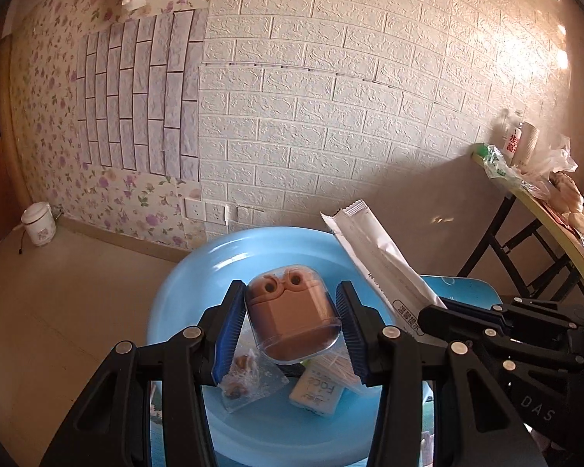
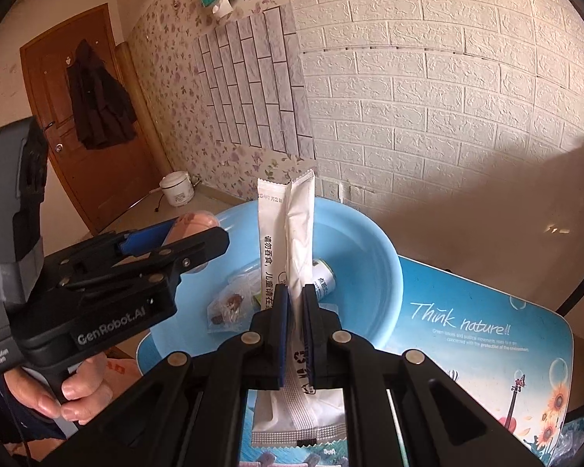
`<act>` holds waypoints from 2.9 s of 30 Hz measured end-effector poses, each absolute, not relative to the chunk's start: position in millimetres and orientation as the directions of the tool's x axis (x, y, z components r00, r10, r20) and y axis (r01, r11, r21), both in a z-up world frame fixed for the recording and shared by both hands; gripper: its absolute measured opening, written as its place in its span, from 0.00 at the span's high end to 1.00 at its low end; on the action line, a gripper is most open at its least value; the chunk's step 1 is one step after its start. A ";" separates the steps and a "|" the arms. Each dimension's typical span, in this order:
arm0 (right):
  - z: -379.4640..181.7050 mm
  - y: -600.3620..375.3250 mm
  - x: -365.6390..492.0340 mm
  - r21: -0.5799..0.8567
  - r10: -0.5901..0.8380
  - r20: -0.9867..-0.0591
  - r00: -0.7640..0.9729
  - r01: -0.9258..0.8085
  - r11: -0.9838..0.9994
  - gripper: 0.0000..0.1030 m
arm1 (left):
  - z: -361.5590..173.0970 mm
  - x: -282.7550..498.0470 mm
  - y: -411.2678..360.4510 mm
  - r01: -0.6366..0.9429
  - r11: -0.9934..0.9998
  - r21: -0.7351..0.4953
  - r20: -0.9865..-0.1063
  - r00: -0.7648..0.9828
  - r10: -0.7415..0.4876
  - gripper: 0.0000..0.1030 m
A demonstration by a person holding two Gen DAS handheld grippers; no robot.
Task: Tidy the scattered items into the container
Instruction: 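Carry the pink case and white packet over the basin, then open the left tool to drop the pink case while the right tool releases the white packet, then withdraw both open tools from the basin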
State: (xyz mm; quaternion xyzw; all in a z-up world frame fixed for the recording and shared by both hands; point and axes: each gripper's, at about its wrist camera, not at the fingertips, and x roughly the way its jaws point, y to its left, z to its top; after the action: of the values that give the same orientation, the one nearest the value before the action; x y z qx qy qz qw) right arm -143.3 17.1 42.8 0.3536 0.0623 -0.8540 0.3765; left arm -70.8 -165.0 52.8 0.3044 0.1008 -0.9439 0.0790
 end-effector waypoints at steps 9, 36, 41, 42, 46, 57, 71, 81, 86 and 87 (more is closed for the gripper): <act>53.4 -4.8 -144.5 0.174 -0.614 -0.624 -0.483 0.681 -0.711 0.93 | 52.3 -70.6 -186.4 0.227 -0.966 -0.124 -0.599 -0.793 -0.110 0.56; 33.8 -30.2 -163.7 0.220 -0.589 -0.652 -0.477 0.624 -0.750 0.93 | 41.5 -89.3 -202.8 0.179 -0.981 -0.070 -0.615 -0.782 -0.099 0.35; 27.2 -29.8 -167.0 0.229 -0.585 -0.660 -0.471 0.615 -0.754 0.93 | 48.6 -89.2 -201.6 0.168 -0.984 -0.063 -0.592 -0.800 -0.099 0.23; 26.8 -29.6 -167.3 0.231 -0.586 -0.660 -0.471 0.615 -0.754 0.93 | 49.0 -89.4 -201.9 0.168 -0.984 -0.065 -0.591 -0.801 -0.098 0.23; 26.3 -27.7 -169.6 0.235 -0.587 -0.656 -0.474 0.611 -0.756 0.93 | 45.8 -90.4 -202.7 0.172 -0.983 -0.065 -0.598 -0.795 -0.100 0.23; 22.2 -26.5 -166.9 0.248 -0.601 -0.662 -0.449 0.625 -0.740 0.90 | 44.2 -89.8 -195.5 0.171 -0.984 -0.057 -0.599 -0.794 -0.103 0.25; 26.5 -15.8 -167.0 0.215 -0.539 -0.663 -0.520 0.558 -0.802 0.47 | 51.3 -83.1 -198.9 0.183 -0.981 -0.057 -0.595 -0.796 -0.114 0.24; 37.1 0.5 -156.1 0.219 -0.540 -0.646 -0.539 0.547 -0.808 0.47 | 64.0 -75.6 -185.2 0.169 -0.985 -0.043 -0.577 -0.809 -0.114 0.24; 42.5 11.3 -154.0 0.238 -0.533 -0.648 -0.544 0.520 -0.820 0.47 | 68.3 -73.9 -178.2 0.172 -0.984 -0.034 -0.580 -0.806 -0.121 0.24; 43.5 14.1 -154.2 0.251 -0.533 -0.650 -0.541 0.509 -0.823 0.47 | 69.7 -73.5 -178.2 0.171 -0.985 -0.033 -0.579 -0.807 -0.121 0.24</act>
State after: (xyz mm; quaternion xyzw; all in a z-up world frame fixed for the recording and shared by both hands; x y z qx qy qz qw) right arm -154.2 14.1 43.5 0.3757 -0.0158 -0.8778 0.2969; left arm -73.5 -178.2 69.7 0.3013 0.0416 -0.9495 0.0770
